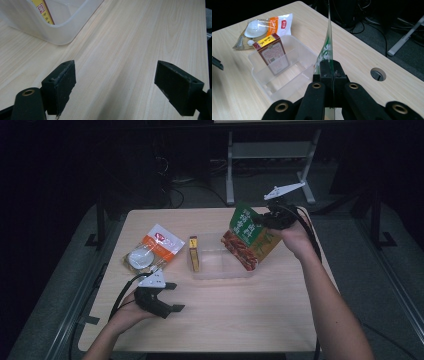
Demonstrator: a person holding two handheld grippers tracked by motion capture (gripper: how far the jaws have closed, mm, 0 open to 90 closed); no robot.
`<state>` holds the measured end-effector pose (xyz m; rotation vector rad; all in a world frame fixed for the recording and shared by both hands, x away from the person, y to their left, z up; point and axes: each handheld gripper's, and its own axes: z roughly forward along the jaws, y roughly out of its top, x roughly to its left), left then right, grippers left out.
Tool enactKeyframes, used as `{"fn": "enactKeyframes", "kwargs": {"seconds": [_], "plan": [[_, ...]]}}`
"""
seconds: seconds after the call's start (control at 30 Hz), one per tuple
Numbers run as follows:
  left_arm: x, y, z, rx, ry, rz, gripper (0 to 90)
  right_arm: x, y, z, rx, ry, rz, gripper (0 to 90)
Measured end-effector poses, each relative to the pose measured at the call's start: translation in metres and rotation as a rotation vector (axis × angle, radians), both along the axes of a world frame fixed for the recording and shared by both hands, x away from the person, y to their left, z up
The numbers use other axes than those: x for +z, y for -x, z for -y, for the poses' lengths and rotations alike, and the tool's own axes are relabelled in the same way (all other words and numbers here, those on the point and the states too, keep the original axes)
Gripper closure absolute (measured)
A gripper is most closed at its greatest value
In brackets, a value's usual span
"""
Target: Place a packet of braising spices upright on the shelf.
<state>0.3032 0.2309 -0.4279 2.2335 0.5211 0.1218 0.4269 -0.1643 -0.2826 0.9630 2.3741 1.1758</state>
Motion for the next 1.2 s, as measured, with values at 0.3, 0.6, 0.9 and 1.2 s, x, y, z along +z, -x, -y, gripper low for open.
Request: {"fn": "enactKeyframes", "kwargs": {"seconds": [0.3,0.6,0.9,1.2], "plan": [[-0.001,-0.001,0.002,-0.01,-0.004,-0.001,16.8,0.0,-0.01,-0.011,0.007,0.032,-0.009,89.5],[-0.001,-0.001,0.003,-0.016,-0.013,0.0,16.8,0.0,-0.014,-0.014,0.005,0.01,-0.01,81.4],[-0.002,0.0,0.005,-0.021,-0.014,-0.004,16.8,0.003,-0.005,-0.005,-0.016,-0.008,0.038,50.6],[-0.002,-0.001,0.004,-0.012,-0.018,-0.024,16.0,0.005,0.015,0.015,-0.041,-0.047,0.07,27.2]]}}
